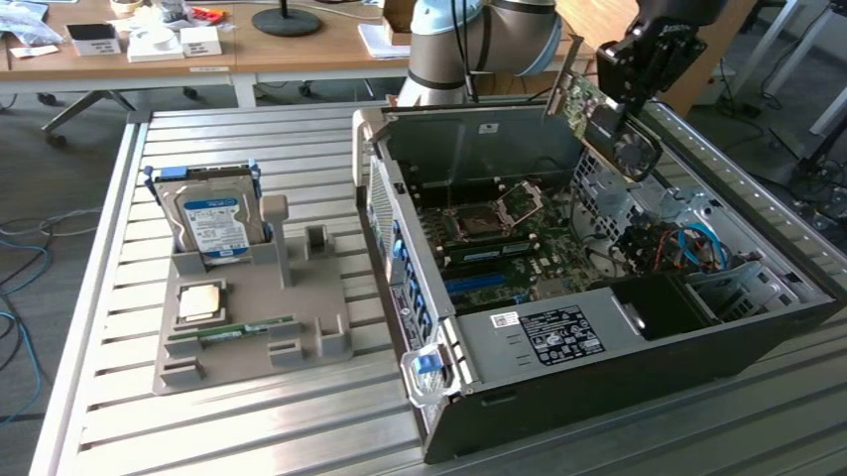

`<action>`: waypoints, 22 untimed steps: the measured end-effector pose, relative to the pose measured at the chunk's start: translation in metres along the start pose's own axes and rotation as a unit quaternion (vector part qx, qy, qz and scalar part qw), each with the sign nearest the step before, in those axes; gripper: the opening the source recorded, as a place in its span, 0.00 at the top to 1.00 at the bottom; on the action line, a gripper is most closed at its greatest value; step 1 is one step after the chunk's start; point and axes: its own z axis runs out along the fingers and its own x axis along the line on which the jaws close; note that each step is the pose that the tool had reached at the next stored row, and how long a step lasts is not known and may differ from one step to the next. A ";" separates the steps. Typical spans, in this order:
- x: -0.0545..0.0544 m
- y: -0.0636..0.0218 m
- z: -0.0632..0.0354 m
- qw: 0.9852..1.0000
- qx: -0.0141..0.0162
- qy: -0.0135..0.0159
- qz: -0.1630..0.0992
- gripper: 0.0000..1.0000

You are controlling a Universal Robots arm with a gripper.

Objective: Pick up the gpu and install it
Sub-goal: 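Insert the gpu into the slot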

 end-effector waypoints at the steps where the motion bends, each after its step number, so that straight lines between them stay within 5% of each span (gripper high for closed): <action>1: 0.000 0.0000 0.0002 1.000 0.000 0.000 -0.009 0.73; 7: 0.000 0.0000 0.0011 0.998 -0.001 0.002 -0.063 0.73; 12: 0.000 0.0000 0.0018 0.994 -0.002 0.003 -0.109 0.73; 17: 0.000 -0.0001 0.0025 0.988 -0.003 0.005 -0.154 0.73; 22: 0.000 -0.0001 0.0032 0.980 -0.004 0.006 -0.199 0.73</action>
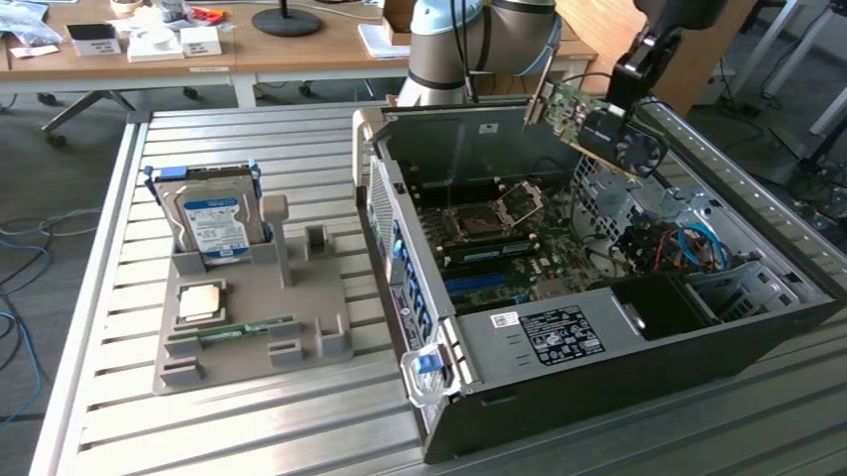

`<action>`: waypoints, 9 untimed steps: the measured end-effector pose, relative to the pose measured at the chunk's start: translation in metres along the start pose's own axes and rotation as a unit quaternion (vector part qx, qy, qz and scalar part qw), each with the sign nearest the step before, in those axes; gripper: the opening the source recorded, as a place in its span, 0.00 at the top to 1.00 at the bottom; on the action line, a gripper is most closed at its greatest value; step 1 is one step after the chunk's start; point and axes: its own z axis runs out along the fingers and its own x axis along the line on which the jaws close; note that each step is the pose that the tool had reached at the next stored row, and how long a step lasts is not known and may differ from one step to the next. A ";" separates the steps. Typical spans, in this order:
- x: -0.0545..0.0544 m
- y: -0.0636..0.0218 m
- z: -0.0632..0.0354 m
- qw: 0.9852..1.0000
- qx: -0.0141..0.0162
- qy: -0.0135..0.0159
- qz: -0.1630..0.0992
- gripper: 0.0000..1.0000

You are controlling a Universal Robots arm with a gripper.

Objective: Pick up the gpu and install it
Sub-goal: 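Insert the gpu into the slot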

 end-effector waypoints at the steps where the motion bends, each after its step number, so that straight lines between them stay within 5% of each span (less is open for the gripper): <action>1: 0.000 0.0000 0.0001 1.000 0.000 0.000 -0.009 0.73; 9: 0.000 0.0000 0.0014 0.997 -0.002 0.003 -0.081 0.73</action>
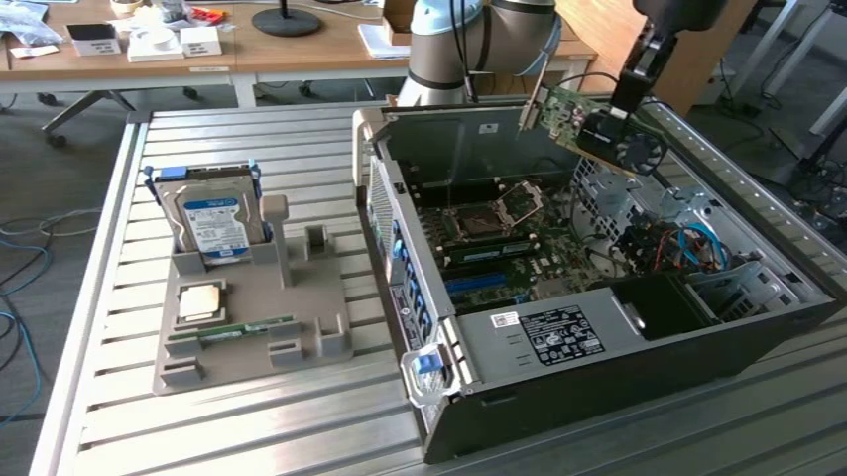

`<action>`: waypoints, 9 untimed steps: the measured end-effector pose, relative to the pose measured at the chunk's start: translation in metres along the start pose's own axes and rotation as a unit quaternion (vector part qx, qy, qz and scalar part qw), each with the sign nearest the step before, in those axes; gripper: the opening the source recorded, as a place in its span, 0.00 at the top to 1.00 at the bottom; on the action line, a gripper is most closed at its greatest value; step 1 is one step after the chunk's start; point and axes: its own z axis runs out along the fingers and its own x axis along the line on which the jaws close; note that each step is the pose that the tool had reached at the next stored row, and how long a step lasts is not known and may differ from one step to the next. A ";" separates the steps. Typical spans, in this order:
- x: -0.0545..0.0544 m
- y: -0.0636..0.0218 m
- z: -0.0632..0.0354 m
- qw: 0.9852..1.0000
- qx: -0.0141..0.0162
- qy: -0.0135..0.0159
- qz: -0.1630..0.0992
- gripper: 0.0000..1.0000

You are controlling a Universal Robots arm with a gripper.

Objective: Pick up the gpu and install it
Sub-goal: 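Insert the gpu into the slot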

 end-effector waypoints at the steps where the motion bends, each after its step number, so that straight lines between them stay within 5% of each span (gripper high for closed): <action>1: 0.000 0.0000 0.0002 1.000 0.000 0.000 -0.009 0.73; 9: 0.000 0.0000 0.0014 0.997 -0.002 0.003 -0.082 0.73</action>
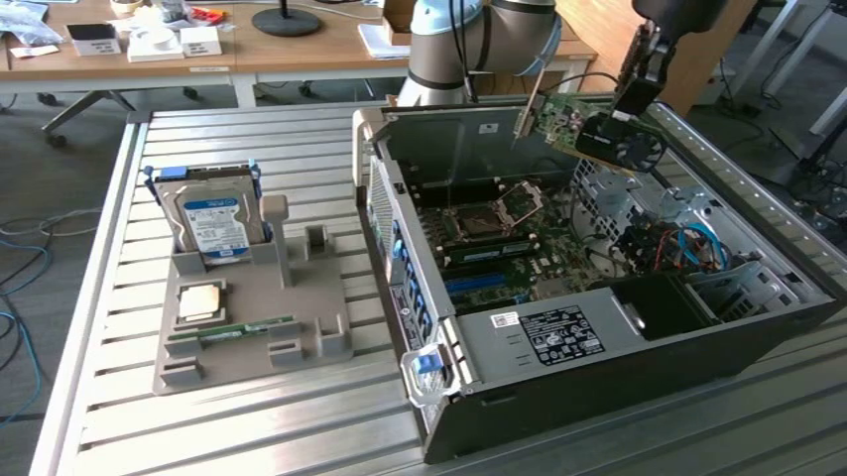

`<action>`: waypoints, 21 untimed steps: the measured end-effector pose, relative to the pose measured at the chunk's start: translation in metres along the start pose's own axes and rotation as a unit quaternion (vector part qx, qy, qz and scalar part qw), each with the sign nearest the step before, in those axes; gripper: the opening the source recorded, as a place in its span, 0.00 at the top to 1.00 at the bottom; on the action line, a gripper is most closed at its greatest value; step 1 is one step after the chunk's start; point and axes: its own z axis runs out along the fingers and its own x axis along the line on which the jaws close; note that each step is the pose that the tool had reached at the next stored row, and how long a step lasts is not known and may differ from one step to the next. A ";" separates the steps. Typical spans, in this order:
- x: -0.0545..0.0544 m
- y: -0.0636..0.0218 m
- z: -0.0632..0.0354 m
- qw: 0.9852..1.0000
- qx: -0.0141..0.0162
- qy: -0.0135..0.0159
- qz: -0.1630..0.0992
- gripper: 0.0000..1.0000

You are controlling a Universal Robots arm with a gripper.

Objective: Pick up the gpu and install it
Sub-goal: 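Insert the gpu into the slot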

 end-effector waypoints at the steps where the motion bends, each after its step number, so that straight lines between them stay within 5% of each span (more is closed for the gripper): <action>1: 0.000 0.0000 0.0002 1.000 0.000 0.000 -0.009 0.73; 6: 0.000 0.0000 0.0009 0.999 -0.001 0.002 -0.054 0.73; 11: 0.000 -0.0001 0.0016 0.995 -0.002 0.003 -0.100 0.73; 16: 0.000 -0.0001 0.0023 0.989 -0.003 0.004 -0.145 0.73; 21: 0.000 -0.0001 0.0030 0.982 -0.004 0.006 -0.190 0.73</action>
